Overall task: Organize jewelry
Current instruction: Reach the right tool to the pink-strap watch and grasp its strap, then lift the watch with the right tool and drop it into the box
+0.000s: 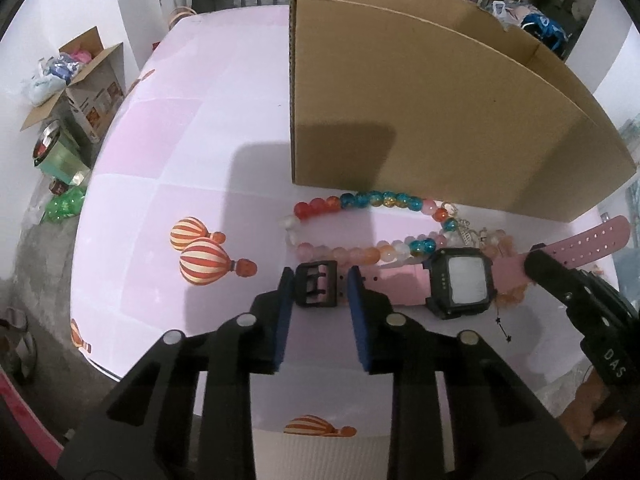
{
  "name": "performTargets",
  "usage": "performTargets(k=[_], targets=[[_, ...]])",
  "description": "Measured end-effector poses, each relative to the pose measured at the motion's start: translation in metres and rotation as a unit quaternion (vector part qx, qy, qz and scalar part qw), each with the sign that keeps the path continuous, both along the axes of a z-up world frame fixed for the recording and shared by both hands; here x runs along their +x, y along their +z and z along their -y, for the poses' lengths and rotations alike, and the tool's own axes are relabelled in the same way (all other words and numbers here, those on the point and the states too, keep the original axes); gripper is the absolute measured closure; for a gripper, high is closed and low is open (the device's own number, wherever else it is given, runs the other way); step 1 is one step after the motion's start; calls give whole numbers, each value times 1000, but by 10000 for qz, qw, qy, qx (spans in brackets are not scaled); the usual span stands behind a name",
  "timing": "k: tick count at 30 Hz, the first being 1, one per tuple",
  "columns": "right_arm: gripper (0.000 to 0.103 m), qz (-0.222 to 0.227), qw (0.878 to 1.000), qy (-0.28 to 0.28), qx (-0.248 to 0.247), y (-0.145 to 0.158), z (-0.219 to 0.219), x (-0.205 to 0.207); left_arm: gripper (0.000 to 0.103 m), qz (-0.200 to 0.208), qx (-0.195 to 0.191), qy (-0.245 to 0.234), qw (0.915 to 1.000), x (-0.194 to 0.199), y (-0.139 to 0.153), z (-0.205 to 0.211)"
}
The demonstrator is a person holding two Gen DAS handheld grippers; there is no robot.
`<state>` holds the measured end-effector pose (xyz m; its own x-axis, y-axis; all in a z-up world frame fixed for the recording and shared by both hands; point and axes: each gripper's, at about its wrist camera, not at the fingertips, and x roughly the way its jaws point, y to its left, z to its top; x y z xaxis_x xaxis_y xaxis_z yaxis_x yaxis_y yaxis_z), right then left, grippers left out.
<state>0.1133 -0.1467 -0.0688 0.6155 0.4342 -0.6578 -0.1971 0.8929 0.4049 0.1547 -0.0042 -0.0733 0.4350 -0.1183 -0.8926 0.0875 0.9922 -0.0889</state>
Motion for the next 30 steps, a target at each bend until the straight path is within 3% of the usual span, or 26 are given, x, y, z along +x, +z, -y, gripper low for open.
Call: performTargets(k=[3,8,12,15,20,24,30], targets=[[98,-4,10000,3,52,0,0,1,86,-14,-48,24,10000,-3,2,3],[98,83,9999,-74,-8,5,0,-4,86,3,-152,27,9999,-11,4,3],[98,165,9998,-85,-61,11,-5,-9,87,39,-344,38,9994,-20,5,-3],[98,282,9995,-60,-125,20,-6,-12,97,170,-606,18,9980,-27,12,-10],[98,486,9986,31,-217,40,-11,-22,98,399,-872,-36,9954,-40,29,-14],[98,730,9972,141,-120,72,-10,-27,98,670,-1069,-202,9918,-47,63,-14],[98,1396,9894,395,-3,135,-6,-10,99,1509,-1159,-768,9787,-34,143,-7]])
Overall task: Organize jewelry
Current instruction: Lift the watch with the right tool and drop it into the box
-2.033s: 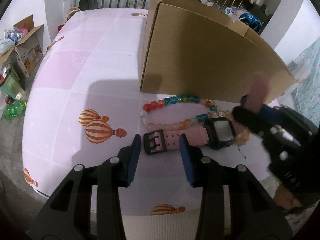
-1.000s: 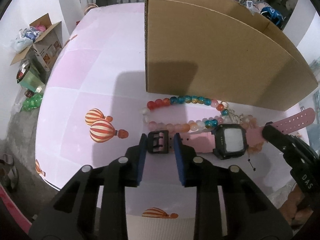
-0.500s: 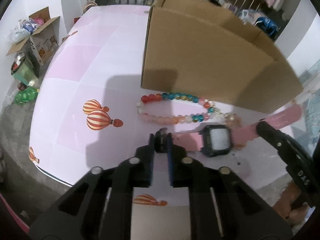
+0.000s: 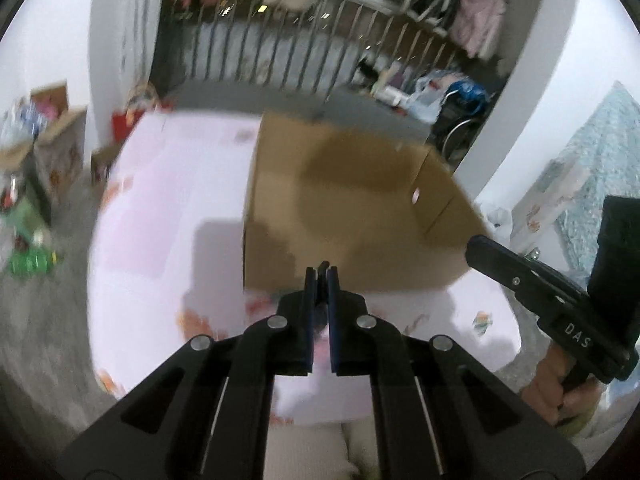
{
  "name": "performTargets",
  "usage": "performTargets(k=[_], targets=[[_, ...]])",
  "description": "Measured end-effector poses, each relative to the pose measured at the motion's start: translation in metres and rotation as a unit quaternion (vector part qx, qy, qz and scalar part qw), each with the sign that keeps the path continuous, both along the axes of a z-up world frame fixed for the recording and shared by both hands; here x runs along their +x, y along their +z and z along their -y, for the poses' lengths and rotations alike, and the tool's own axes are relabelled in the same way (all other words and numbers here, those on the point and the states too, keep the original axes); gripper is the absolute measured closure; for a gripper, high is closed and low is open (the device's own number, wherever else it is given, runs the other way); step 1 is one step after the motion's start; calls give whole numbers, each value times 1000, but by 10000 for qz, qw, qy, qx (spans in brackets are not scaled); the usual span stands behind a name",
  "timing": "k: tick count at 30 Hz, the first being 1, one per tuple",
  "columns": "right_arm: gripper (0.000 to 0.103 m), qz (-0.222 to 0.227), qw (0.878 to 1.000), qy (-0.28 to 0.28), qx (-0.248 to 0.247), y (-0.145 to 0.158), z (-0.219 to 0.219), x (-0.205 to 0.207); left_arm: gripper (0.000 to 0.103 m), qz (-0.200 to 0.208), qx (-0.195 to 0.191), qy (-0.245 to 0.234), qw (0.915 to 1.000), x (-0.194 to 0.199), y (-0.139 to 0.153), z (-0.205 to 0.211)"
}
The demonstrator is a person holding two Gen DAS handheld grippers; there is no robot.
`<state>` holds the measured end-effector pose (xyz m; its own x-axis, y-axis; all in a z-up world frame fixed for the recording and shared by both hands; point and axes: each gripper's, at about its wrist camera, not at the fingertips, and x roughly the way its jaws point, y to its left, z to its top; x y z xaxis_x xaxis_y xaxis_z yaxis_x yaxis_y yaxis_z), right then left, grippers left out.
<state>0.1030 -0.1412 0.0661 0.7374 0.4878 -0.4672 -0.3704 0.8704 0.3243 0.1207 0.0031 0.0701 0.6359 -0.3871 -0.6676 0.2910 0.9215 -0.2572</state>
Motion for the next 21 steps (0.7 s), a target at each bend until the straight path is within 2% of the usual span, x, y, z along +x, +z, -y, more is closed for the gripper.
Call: performTargets(k=[4,7,12,14,16,17,21], targets=[[99,69,9998,31,199,26,11,30,99,174,-256,-267,9992,27,26,11],[99,3,9997,-92,241,30,16,39,99,96,-280,-408,9987,41,24,20],[96,-447,9987,-40,261,-1,22,38,99,-299,-310,-364,9984,49,2,20],[86,-730,9971,-9,207,-23,21,35,99,-382,-329,-307,9983,49,-4,17],[68,-873,9962,-9,79,-43,16,29,99,-411,-328,-284,9982,48,-5,16],[63,-920,9957,7,-50,-55,10,27,99,-424,-350,-290,9981,48,-4,16],[55,-1041,9921,323,-618,-91,-23,22,99,-369,-316,-334,9983,43,1,20]])
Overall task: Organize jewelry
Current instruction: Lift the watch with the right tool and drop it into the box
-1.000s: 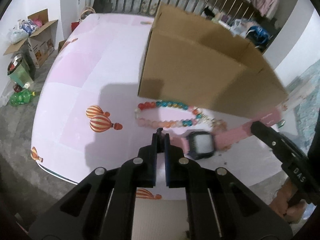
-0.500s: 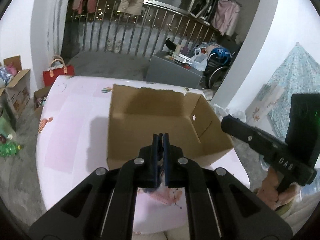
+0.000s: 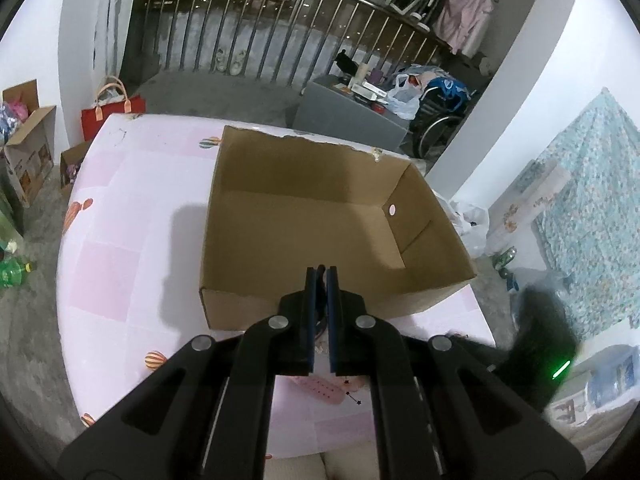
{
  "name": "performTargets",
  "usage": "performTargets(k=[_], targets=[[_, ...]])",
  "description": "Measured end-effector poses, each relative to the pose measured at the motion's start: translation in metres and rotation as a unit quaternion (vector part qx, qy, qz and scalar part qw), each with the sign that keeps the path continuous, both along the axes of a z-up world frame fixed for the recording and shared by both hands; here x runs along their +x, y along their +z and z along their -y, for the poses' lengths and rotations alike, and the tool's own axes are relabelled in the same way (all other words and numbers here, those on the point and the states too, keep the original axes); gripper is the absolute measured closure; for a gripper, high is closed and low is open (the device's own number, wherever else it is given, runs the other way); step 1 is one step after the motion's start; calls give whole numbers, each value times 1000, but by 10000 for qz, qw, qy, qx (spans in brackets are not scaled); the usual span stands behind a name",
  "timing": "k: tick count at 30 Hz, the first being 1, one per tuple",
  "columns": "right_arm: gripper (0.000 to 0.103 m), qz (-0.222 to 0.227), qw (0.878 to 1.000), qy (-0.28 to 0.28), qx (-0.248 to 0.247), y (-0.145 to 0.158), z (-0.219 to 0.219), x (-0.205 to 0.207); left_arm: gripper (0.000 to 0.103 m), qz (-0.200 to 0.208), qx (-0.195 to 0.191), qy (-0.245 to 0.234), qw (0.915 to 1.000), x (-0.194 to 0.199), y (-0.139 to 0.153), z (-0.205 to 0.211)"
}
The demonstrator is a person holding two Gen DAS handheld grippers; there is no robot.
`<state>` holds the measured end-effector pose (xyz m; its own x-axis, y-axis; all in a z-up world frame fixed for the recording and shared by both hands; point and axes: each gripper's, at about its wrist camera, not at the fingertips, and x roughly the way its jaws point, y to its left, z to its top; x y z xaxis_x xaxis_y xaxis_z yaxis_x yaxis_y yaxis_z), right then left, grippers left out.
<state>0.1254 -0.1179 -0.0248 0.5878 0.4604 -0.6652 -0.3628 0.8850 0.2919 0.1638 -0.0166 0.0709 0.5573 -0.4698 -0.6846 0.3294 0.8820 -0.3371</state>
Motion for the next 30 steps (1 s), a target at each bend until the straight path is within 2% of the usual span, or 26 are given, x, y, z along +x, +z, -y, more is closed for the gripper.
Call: performTargets(k=[4,8,11,12,19,22,24,25,27,30], targets=[[51,238,9978,286,-555,-19,-30,6,99,61,-37,-45,10000,-8,9,5],[52,194,9967,356,-708,-33,-42,14,99,227,-81,-88,9997,-21,23,8],[79,58,9973,377,-622,-37,-40,15,99,431,-136,-92,9989,-34,39,6],[82,60,9977,382,-557,-36,-39,11,99,496,-132,-87,9986,-36,44,6],[83,418,9976,215,-505,2,-27,-8,99,911,-193,-59,9956,-49,75,0],[84,548,9967,98,-584,30,-16,-16,99,1109,-286,-64,9934,-48,92,-3],[91,657,9960,31,-608,58,-3,-15,99,1188,-307,-78,9924,-44,100,-4],[97,678,9957,-3,-631,70,2,-13,99,1219,-328,-58,9920,-38,105,-5],[97,762,9946,-51,-697,88,14,-6,99,1240,-349,-22,9917,-28,109,-7],[97,777,9927,-103,-919,111,26,17,99,1056,-596,-98,9926,2,110,-9]])
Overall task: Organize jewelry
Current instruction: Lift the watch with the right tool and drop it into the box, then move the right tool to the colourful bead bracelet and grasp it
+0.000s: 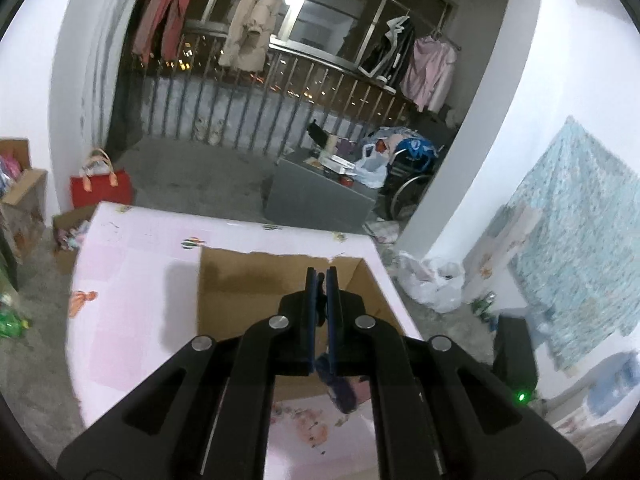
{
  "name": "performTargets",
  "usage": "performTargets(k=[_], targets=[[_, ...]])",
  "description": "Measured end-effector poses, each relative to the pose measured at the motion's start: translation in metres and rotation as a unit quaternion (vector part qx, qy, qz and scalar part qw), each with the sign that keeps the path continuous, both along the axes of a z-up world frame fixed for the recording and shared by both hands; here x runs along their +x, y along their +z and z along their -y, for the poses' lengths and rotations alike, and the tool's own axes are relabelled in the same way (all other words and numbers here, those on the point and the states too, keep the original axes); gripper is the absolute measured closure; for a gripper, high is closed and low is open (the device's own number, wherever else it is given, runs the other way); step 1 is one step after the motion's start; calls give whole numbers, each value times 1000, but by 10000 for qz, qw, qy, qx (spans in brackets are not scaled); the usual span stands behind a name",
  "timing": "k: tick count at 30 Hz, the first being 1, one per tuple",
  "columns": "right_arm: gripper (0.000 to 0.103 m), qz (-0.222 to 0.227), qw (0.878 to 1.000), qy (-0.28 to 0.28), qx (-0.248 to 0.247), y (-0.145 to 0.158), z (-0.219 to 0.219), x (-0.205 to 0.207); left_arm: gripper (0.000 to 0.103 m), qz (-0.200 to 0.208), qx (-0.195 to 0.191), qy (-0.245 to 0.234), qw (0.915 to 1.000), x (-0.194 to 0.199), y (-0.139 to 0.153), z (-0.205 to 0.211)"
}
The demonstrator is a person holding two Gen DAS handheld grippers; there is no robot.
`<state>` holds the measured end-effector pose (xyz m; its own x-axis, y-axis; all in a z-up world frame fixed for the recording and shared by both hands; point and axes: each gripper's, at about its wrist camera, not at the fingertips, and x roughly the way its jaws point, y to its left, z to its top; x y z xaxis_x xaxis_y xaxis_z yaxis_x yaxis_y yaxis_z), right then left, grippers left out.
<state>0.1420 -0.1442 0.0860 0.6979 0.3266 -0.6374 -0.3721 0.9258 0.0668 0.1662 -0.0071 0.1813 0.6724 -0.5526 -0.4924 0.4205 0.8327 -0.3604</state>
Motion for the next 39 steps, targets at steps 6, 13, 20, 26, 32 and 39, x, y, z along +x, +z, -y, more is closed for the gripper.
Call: performTargets(k=[6,13,20,26,32,39], targets=[[98,-661,9952,-137,-711,-1,15,83,100,-540,329,90,9980,71,-29,14],[98,-1393,9782,-194,-1528,-38,21,163,100,-1414,903,164,9857,151,-99,38],[81,-2032,9518,-185,-2290,-83,11,213,95,-1652,1621,231,9726,196,-139,61],[55,-1757,9408,-182,-2893,-82,8,200,71,-1456,1549,288,9767,184,-134,51],[52,-1361,9650,-352,-2215,-36,34,161,59,-955,1194,456,9872,143,-100,17],[52,-774,9918,-700,-731,6,78,85,49,-369,889,1014,9902,68,-68,-50]])
